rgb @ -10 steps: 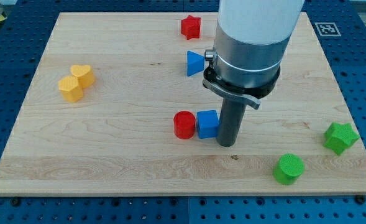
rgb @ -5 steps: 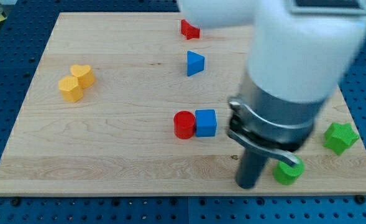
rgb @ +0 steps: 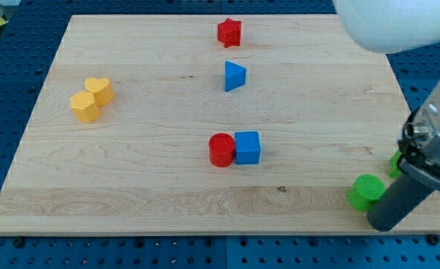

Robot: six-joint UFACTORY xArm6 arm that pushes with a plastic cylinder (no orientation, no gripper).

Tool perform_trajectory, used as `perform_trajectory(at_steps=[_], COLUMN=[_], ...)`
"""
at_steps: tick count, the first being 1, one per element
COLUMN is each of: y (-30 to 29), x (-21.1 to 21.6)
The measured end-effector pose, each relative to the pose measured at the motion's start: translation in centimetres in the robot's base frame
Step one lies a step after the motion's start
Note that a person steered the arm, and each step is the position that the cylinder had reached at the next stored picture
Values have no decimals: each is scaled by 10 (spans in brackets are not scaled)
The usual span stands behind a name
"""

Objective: Move the green circle towards right side of the blue cube

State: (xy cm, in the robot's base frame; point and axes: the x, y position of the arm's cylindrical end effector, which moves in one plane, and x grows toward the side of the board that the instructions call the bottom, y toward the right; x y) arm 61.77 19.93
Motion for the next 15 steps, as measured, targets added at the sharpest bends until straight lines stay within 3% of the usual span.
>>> perform_trajectory(at_steps=[2, 4, 10, 13, 15], y=[-2, -56, -40, -61, -23], x=[-21, -55, -59, -89, -126])
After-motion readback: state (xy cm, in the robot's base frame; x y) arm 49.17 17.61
